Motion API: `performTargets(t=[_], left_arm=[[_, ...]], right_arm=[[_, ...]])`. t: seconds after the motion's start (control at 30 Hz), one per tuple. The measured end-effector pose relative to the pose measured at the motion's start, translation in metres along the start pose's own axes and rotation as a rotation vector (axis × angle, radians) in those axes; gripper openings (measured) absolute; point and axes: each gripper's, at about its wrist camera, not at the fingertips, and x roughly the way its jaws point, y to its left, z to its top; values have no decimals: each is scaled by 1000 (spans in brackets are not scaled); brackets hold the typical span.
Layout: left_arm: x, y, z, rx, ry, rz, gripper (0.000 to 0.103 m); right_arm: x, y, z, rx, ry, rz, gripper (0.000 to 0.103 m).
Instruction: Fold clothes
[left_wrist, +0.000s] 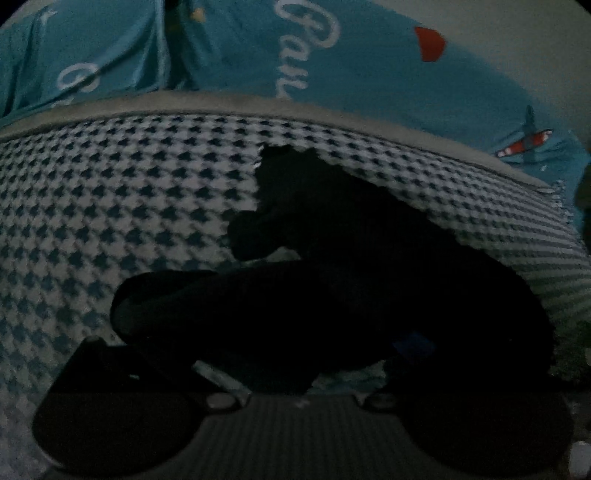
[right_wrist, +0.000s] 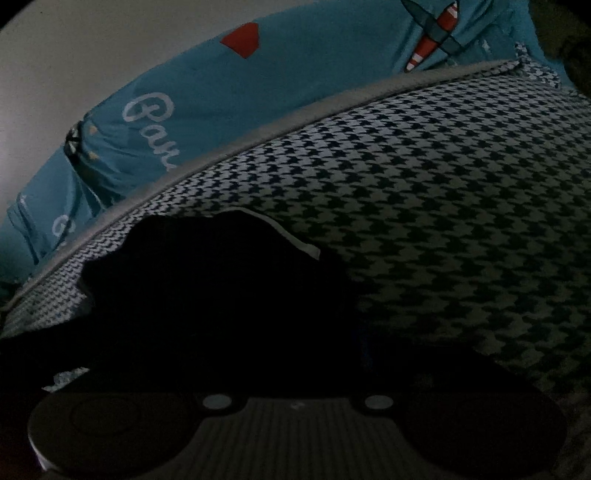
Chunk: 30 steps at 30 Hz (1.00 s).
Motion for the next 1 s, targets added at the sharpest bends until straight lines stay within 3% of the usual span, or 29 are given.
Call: performTargets(t=[0.13, 0.23, 0.6, 0.83, 1.0], left_arm=[[-2, -12, 2, 22, -4, -32, 103], [-2, -16, 2, 25, -1, -51, 103], [-14, -37, 6, 66, -33, -98, 103], [-16, -47, 5, 96, -39, -76, 103], [-23, -41, 2, 89, -45, -103, 103]], right_arm=[[2, -5, 1, 15, 2, -6, 34], [-2, -9, 0, 14, -5, -22, 31], [-16, -21, 3, 55, -63, -86, 32], [-11, -25, 5, 82, -43, -83, 45], [4, -24, 5, 107, -3, -29, 46]])
